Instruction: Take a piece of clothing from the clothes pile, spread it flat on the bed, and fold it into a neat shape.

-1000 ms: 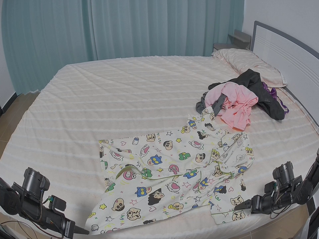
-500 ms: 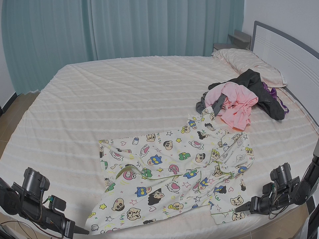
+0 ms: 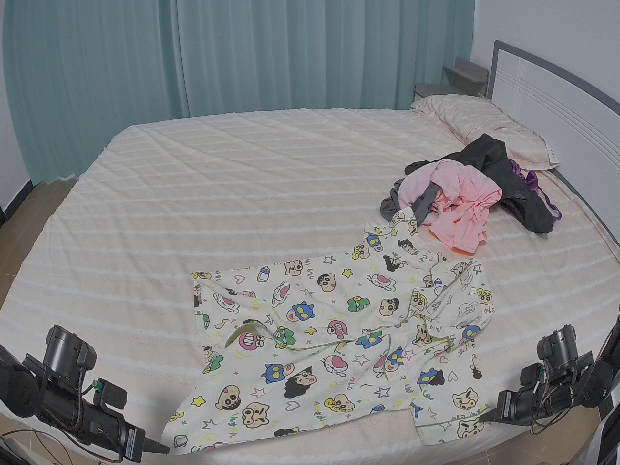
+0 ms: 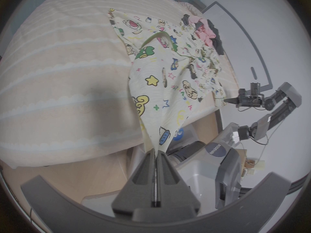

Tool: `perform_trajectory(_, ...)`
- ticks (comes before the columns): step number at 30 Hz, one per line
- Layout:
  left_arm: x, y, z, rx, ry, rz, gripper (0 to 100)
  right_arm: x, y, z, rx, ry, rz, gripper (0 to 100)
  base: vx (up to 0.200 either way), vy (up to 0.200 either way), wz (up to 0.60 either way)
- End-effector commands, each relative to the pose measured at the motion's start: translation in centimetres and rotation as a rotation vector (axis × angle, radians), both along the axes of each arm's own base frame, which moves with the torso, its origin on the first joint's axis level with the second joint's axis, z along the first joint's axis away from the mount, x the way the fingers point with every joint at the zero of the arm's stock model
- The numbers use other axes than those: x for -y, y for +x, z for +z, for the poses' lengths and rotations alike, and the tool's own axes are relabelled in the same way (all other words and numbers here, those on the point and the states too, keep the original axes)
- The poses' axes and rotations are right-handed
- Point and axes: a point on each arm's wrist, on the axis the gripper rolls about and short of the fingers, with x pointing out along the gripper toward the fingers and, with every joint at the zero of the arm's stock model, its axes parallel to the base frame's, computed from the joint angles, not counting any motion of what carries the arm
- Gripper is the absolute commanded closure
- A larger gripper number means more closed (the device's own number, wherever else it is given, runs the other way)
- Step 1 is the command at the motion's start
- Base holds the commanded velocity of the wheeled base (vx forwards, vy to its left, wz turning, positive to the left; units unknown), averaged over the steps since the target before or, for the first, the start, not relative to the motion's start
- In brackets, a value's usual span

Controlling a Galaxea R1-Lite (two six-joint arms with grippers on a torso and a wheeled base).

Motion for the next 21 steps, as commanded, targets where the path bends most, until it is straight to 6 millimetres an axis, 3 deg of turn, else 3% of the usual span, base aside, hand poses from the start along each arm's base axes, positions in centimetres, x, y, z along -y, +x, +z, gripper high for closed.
perform_trajectory(1,-0.1,0.1,-0.3,-0.017,0.05,0.015,100,0.3,-1.7,0.2,-0.01,-0.012,0.014,100,0.0,0.0,0.0)
perform_trajectory(8,0.0,-0.7,-1.1,-0.064,0.068,-0.01,100,0.5,-2.6,0.8,-0.021,-0.03,0.033,100,0.0,0.0,0.0)
perform_trajectory(21,0.4,-0.4,-2.6,-0.176,0.089,-0.053,100,0.9,-4.4,0.6,-0.131,-0.132,0.11,100,0.0,0.0,0.0)
